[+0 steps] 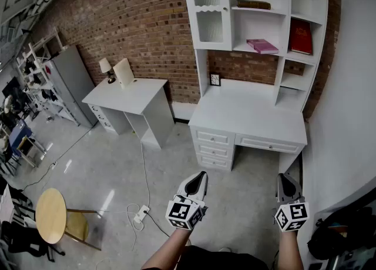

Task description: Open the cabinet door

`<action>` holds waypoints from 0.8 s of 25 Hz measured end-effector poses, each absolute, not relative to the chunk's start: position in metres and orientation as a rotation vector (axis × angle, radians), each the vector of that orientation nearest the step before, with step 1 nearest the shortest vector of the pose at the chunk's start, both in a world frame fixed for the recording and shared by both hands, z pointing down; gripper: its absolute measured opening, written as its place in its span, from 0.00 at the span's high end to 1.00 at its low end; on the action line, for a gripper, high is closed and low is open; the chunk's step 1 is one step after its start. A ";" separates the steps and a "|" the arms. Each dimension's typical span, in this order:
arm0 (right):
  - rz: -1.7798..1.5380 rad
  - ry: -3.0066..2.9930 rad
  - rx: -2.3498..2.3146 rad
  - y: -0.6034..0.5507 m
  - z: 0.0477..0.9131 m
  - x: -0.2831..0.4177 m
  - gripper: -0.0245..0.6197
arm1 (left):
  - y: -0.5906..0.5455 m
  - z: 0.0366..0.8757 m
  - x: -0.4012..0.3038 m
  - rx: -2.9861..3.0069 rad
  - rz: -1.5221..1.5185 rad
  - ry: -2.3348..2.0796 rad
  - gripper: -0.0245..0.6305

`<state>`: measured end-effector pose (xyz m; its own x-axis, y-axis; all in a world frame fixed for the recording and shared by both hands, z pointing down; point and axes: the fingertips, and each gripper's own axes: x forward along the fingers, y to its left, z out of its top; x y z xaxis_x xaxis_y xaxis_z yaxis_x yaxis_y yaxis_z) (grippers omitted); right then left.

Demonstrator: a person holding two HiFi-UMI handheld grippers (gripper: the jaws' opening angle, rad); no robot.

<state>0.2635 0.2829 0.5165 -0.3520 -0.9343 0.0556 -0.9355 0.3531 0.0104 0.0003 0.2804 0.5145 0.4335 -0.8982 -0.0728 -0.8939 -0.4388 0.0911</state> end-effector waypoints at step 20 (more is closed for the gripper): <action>0.060 -2.613 1.714 0.282 0.533 0.250 0.97 | 0.252 0.512 -0.003 2.626 -0.218 -1.632 0.93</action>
